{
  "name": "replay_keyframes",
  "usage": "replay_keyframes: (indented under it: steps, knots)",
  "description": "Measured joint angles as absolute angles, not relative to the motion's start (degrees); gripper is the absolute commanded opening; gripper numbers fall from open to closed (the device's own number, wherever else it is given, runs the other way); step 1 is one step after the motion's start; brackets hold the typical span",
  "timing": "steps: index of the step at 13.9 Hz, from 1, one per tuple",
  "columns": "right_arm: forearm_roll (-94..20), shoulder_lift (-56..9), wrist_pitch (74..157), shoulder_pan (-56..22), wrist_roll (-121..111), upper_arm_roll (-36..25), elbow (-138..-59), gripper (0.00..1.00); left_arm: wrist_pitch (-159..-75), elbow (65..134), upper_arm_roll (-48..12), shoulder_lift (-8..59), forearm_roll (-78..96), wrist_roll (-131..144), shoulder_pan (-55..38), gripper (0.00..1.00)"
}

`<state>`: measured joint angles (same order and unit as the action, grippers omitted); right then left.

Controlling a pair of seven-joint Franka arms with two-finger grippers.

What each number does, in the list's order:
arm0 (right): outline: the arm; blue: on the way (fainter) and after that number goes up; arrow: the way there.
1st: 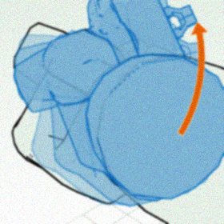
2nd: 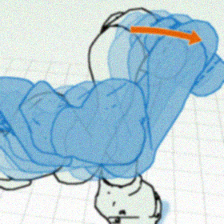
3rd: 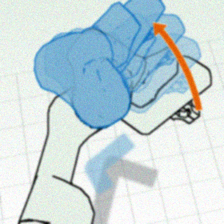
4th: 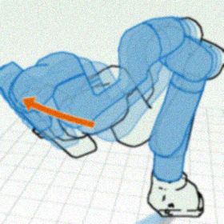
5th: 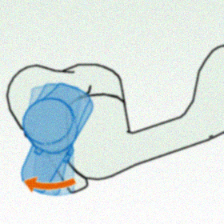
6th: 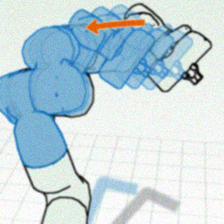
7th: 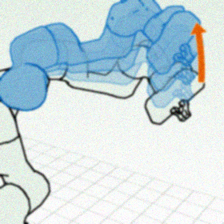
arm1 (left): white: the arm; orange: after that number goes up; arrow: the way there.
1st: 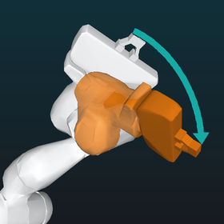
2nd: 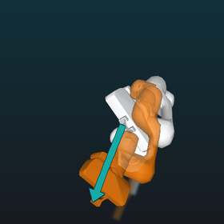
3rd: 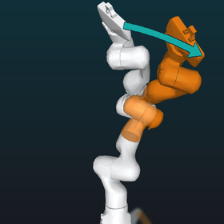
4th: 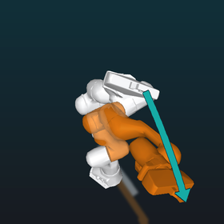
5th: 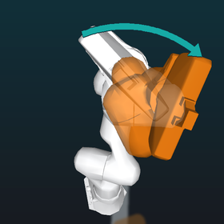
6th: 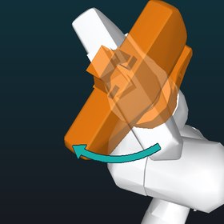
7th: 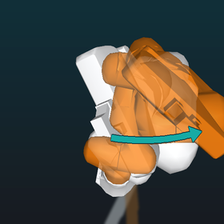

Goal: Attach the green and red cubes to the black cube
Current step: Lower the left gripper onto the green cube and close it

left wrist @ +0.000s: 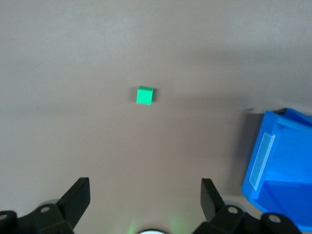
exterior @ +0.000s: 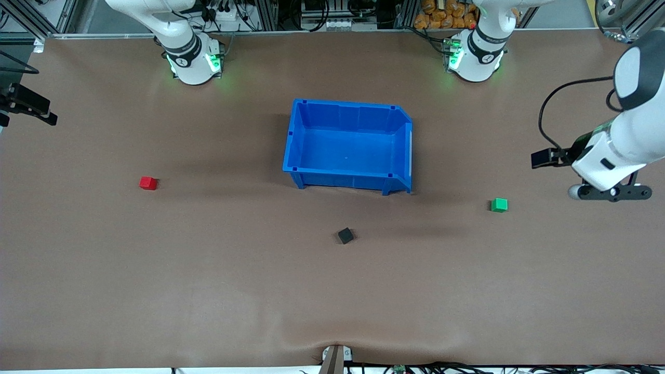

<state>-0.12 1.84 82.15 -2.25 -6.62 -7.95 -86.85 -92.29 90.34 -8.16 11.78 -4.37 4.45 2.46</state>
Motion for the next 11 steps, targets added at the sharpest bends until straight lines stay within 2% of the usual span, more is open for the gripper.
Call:
replay_keyframes:
  steps: [3, 6, 8, 11]
  knots:
    - [-0.1, 1.8, 82.2, -2.2, -6.6, -8.0, -86.8, 1.0, -99.8, 94.5, -8.2, 13.5, -4.4, 4.4, 2.6, 1.0]
    - [-0.1, 1.8, 82.2, -2.2, -6.6, -8.0, -86.9, 1.0, -114.2, 104.2, -8.1, 14.5, -4.7, 3.9, 3.6, 1.0]
    - [-0.1, 1.8, 82.2, -2.2, -6.6, -8.0, -86.9, 1.0, -120.9, 109.1, -8.0, 16.1, -4.7, 3.5, 4.2, 1.0]
    - [-0.1, 1.6, 82.2, -2.3, -6.6, -7.9, -86.9, 1.0, -126.2, 111.0, -8.0, 19.2, -6.1, 3.4, 4.5, 1.0]
